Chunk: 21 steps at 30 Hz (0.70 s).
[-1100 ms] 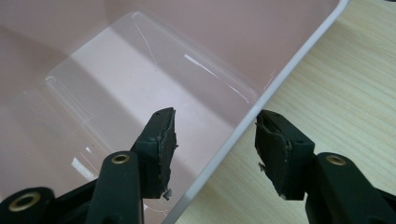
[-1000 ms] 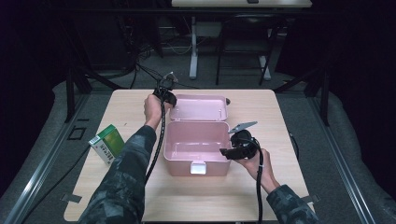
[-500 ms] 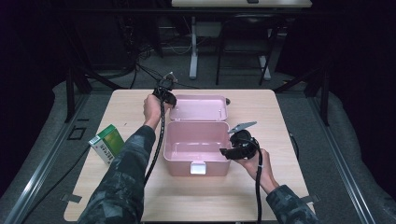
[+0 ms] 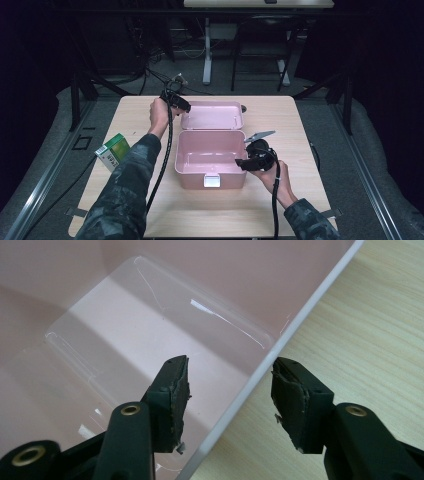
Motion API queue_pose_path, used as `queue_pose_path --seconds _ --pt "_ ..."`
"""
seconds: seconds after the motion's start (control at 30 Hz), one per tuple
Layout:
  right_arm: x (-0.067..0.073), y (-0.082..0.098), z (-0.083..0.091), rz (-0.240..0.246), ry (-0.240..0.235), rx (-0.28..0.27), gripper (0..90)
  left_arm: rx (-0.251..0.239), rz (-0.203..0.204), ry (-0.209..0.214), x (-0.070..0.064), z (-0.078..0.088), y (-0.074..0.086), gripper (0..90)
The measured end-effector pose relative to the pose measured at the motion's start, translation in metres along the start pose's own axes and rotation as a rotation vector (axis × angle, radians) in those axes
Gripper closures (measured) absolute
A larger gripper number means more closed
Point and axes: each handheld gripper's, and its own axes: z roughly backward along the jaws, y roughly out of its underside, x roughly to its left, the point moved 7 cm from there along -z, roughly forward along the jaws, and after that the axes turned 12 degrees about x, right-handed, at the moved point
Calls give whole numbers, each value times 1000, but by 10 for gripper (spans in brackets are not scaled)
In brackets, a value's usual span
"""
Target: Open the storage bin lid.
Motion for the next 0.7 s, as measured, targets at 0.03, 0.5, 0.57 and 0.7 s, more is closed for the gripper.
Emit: queue_pose_path --seconds 0.03,0.5,0.57,0.7 --pt "0 0 0 -1 -1 1 485 -10 -5 0 1 4 0 373" --pt "0 1 2 8 -11 8 469 -43 -130 -12 -3 63 17 174" --pt "0 1 2 9 -16 7 466 -43 -150 -5 -6 70 22 158" --pt "1 0 6 12 -23 -8 446 -56 -203 -28 -7 87 35 151"
